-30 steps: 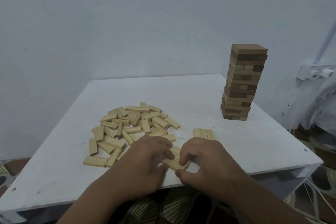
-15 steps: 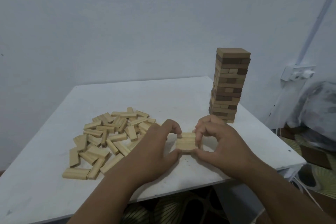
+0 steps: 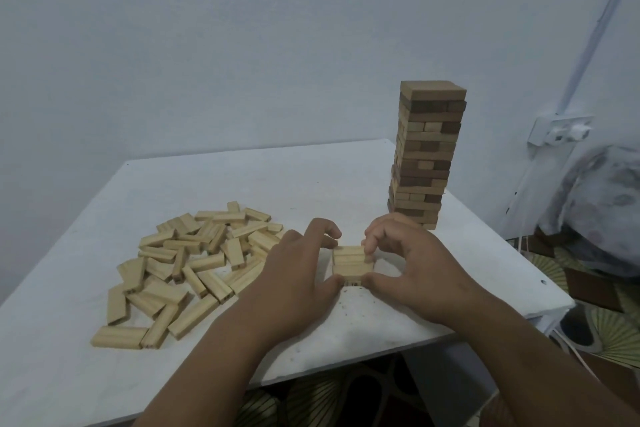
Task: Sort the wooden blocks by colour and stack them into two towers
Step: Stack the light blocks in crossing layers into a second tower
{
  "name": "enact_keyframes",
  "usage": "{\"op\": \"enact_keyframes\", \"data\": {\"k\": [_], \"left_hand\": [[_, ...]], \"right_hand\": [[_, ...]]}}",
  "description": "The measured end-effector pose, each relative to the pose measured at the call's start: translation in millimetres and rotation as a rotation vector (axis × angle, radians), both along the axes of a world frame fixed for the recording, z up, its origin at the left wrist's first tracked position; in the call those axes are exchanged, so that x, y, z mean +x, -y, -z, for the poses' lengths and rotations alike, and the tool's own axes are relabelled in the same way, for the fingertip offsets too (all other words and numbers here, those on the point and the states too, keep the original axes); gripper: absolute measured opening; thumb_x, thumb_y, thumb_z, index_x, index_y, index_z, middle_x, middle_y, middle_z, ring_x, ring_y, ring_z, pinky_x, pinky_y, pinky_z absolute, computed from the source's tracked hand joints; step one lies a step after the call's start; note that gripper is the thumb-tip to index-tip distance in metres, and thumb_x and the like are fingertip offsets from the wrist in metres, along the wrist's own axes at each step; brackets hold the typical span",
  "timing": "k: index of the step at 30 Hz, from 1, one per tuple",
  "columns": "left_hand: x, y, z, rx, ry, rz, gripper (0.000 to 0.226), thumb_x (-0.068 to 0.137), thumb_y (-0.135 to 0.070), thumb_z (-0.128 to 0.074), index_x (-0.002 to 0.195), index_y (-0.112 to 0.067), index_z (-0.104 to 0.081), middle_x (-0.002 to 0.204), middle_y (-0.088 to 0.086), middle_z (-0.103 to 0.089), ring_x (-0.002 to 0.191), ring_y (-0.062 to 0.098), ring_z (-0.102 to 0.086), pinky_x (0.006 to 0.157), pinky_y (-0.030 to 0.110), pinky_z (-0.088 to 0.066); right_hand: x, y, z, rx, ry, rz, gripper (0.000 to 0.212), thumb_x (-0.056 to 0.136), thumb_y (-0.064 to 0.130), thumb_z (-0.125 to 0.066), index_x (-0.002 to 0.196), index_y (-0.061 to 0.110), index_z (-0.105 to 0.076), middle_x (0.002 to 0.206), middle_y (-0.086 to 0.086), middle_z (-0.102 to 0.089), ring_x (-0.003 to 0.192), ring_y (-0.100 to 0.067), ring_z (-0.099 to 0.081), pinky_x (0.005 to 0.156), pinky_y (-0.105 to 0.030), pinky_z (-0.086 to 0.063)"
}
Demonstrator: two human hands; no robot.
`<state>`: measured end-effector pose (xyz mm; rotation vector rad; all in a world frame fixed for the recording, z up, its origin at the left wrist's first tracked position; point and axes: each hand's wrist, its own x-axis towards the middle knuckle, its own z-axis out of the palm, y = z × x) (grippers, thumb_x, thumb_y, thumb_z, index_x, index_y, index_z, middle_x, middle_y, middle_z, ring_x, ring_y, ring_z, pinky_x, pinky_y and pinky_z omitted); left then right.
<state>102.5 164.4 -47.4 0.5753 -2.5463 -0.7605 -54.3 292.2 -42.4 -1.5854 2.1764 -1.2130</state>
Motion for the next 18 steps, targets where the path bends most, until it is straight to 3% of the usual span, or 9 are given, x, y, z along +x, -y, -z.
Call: {"op": "enact_keyframes", "data": {"k": [5, 9, 12, 15, 18], "left_hand": [[2, 0, -1, -0.015, -0.006, -0.017, 0.052, 0.086, -0.039, -0.067, 0.125, -0.044, -0.033, 0.115, -0.025, -0.053, 0.113, 0.007, -0.040, 0.101, 0.038, -0.039], [3, -1, -4, 0.002, 0.004, -0.029, 0.056, 0.086, -0.042, -0.068, 0.131, -0.044, -0.033, 0.119, -0.024, -0.052, 0.115, 0.006, -0.038, 0.104, 0.038, -0.036], [7, -2, -6, -0.064, 0.039, -0.045, 0.065, 0.086, -0.050, -0.064, 0.140, -0.045, -0.028, 0.130, -0.024, -0.049, 0.123, 0.004, -0.032, 0.107, 0.034, -0.026], [11, -2, -7, -0.192, 0.186, -0.079, 0.070, 0.091, -0.062, -0.047, 0.151, -0.040, -0.019, 0.140, -0.026, -0.037, 0.136, 0.007, -0.019, 0.110, 0.037, -0.014], [14, -6, -6, -0.307, 0.392, -0.091, 0.069, 0.097, -0.063, -0.023, 0.157, -0.031, -0.009, 0.164, -0.018, 0.004, 0.150, 0.015, 0.015, 0.118, 0.048, 0.007]], "right_hand": [[0, 0, 2, 0.002, -0.004, 0.017, 0.031, 0.071, 0.019, -0.086, 0.086, 0.032, -0.062, 0.107, 0.023, -0.055, 0.106, 0.001, -0.055, 0.093, -0.012, -0.049], [1, -1, 1, 0.017, -0.012, 0.024, 0.030, 0.071, 0.023, -0.086, 0.088, 0.033, -0.064, 0.110, 0.027, -0.055, 0.108, 0.003, -0.053, 0.096, -0.012, -0.048], [3, -7, -3, 0.025, -0.026, 0.047, 0.036, 0.075, 0.033, -0.083, 0.103, 0.040, -0.061, 0.126, 0.035, -0.046, 0.120, 0.009, -0.044, 0.102, -0.013, -0.042], [5, -12, -3, 0.272, -0.174, 0.093, 0.062, 0.090, 0.058, -0.057, 0.145, 0.041, -0.034, 0.158, 0.027, -0.013, 0.148, -0.001, -0.009, 0.120, -0.029, -0.015], [7, -15, 4, 0.597, -0.403, 0.095, 0.074, 0.096, 0.064, -0.019, 0.157, 0.026, -0.001, 0.162, 0.009, 0.021, 0.147, -0.017, 0.028, 0.119, -0.043, 0.014]]}}
